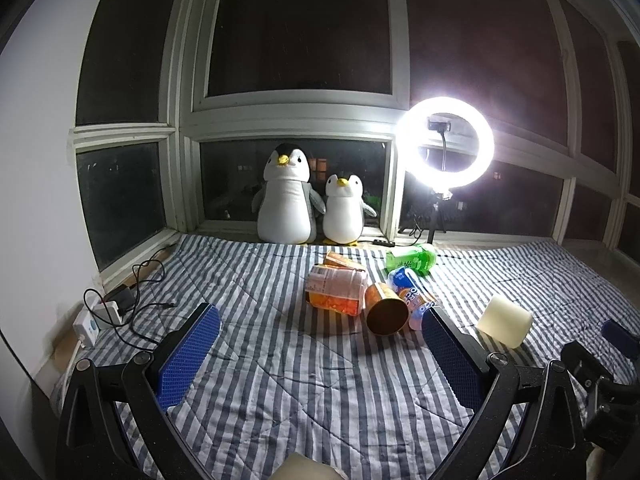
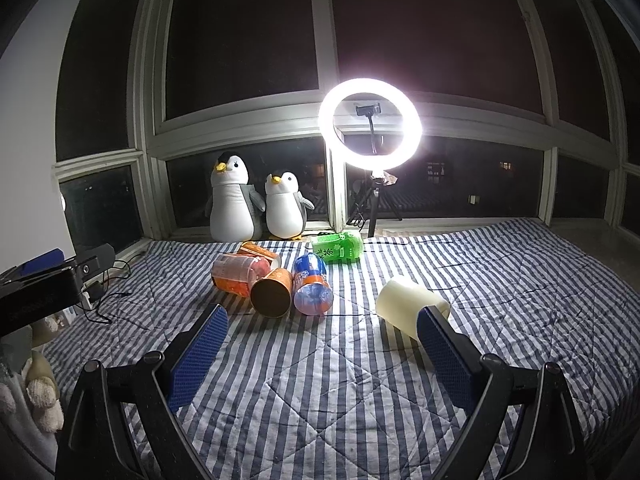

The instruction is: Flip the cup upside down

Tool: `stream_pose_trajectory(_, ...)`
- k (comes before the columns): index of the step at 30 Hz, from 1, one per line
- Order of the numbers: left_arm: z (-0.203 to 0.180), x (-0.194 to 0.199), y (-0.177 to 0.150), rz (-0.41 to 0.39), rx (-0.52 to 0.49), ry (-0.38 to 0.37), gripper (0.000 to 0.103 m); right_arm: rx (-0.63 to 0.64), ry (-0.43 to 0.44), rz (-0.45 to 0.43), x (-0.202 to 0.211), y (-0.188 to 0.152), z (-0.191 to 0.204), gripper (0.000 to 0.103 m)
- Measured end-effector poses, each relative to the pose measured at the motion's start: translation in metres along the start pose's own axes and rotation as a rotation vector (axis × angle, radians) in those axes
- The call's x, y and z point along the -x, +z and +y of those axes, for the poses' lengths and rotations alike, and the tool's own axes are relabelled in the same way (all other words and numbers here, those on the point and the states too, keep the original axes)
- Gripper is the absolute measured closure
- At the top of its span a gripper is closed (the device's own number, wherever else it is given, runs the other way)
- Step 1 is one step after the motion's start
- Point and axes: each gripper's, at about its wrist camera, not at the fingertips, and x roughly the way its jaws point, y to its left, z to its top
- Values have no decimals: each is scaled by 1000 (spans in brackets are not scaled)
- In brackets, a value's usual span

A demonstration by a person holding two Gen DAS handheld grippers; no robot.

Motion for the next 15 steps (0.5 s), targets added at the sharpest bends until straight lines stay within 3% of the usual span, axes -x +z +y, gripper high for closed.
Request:
stream_pose_trajectory(5, 3, -26, 2, 57, 0, -29, 1, -8, -13, 15, -5, -1, -4, 9)
stream_pose_trajectory(15, 22, -122, 18, 286, 57, -82, 1, -29, -27, 40, -17, -4, -15, 9)
